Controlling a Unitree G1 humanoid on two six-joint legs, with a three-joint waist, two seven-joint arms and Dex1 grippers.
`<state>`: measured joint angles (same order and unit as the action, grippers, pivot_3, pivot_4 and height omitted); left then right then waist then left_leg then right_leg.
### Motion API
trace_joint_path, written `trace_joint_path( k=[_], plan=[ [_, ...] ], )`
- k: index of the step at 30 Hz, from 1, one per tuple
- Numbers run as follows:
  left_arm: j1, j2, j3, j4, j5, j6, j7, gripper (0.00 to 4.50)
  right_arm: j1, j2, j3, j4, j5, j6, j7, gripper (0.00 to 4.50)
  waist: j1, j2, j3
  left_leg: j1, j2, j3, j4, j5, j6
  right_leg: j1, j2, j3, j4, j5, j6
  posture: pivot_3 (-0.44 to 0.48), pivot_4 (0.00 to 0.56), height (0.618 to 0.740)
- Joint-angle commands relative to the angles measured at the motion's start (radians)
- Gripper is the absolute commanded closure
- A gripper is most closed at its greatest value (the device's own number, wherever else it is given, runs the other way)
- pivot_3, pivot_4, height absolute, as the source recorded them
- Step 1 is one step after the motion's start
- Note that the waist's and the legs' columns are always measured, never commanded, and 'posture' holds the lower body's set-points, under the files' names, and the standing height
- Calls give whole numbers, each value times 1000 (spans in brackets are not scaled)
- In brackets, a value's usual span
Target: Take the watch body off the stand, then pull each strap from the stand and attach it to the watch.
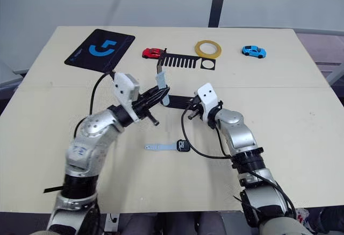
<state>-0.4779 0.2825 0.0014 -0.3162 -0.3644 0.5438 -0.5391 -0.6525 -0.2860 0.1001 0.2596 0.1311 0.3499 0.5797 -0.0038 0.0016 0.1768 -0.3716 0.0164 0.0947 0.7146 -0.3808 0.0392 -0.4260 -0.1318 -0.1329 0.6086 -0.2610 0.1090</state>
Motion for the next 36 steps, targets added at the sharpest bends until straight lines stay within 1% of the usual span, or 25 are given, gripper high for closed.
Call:
trace_joint_path(
  k=[1, 4, 7, 8, 11, 13, 15, 18, 20, 23, 26, 32, 34, 35, 36],
  plan=[
    [-31, 71, 38, -45, -150, 65, -147, 4411, 48, -54, -43, -211, 66, 20, 64, 4500, 2, 0, 0, 0, 0, -1, 0, 0, 0, 0, 0, -1, 0, 0, 0, 0, 150, 732],
    [-57, 119, 42, 7, -195, 85, -222, 4411, 111, -115, -75, -383, 149, 101, 120, 4500, 6, 0, 0, -1, 0, -1, 0, 0, 0, 0, 0, -1, 0, 0, 0, 0, 150, 732],
    [-90, 144, 40, 59, -243, 111, -289, 4500, 194, -182, -149, -585, 306, 241, 169, 3549, 6, 0, 0, -1, -1, -1, 0, 0, 0, 1, 0, 0, -2, 0, 0, 0, 150, 732],
    [-102, 145, 40, 76, -262, 125, -306, 4500, 218, -201, -181, -642, 371, 291, 181, 3314, 6, 0, 0, 0, -1, -1, 0, 0, 0, 1, 1, -1, -2, 0, 0, 0, 150, 732],
    [-136, 141, 28, 114, -298, 148, -351, 4500, 263, -225, -285, -765, 585, 431, 162, 1980, 6, 0, 0, 0, -1, -1, 0, 0, 0, 1, 1, 0, -2, 0, 0, 0, 150, 732],
    [-165, 130, 3, 147, -302, 153, -376, 4500, 259, -205, -352, -820, 759, 515, 85, 1004, 6, 0, 0, 0, 0, 0, 0, 0, 0, 1, 2, 0, -2, 0, 0, 0, 150, 732],
    [-192, 121, -26, 179, -287, 150, -393, 4500, 243, -189, -378, -841, 869, 564, 14, 70, 6, 0, 0, 0, -1, 0, 0, 0, 0, 1, 2, 0, -2, 0, 0, 0, 150, 732],
    [-224, 106, -52, 207, -287, 156, -414, 4500, 218, -178, -388, -849, 979, 595, -80, 70, 5, 0, 0, 1, -2, 1, 0, 0, 0, 1, 2, 1, -2, 0, 0, 0, 150, 732],
    [-232, 101, -70, 215, -290, 148, -440, 4500, 197, -152, -386, -842, 1069, 600, -164, 70, 4, 0, 0, 1, -2, 1, 0, 0, 0, 1, 2, 0, -2, 0, 0, 0, 150, 732],
    [-243, 87, -76, 230, -299, 156, -454, 4500, 172, -140, -365, -839, 1134, 597, -246, 70, 4, 0, 0, 0, -3, 1, -1, 0, 0, 1, 2, 0, -2, 0, 0, 0, 150, 732],
    [-260, 68, -81, 248, -293, 148, -461, 4500, 166, -148, -337, -841, 1148, 591, -276, 70, 7, 0, 0, 0, -3, 1, 0, 0, 0, 1, 2, 0, -2, 0, 0, 0, 150, 732],
    [-284, 55, -82, 275, -283, 137, -476, 4500, 171, -176, -296, -833, 1120, 576, -272, 70, 7, 0, 0, 0, -3, 1, 0, 0, 0, 1, 2, 0, -2, 0, 0, 0, 150, 732],
    [-289, 54, -83, 279, -281, 133, -481, 4500, 174, -183, -290, -832, 1121, 570, -269, 505, 6, 0, 0, 0, -3, 1, 0, 0, 0, 1, 2, 0, -2, 0, 0, 0, 150, 732],
    [-292, 53, -83, 281, -280, 132, -482, 4500, 175, -184, -288, -832, 1121, 566, -267, 869, 6, 0, 0, 0, -3, 1, 0, 0, 0, 1, 2, 0, -2, 0, 0, 0, 150, 732],
    [-294, 52, -83, 283, -279, 131, -483, 4500, 174, -185, -286, -831, 1120, 563, -265, 869, 6, 0, 0, 0, -3, 1, 0, 0, 0, 1, 2, 0, -2, 0, 0, 0, 150, 732]
  ],
)
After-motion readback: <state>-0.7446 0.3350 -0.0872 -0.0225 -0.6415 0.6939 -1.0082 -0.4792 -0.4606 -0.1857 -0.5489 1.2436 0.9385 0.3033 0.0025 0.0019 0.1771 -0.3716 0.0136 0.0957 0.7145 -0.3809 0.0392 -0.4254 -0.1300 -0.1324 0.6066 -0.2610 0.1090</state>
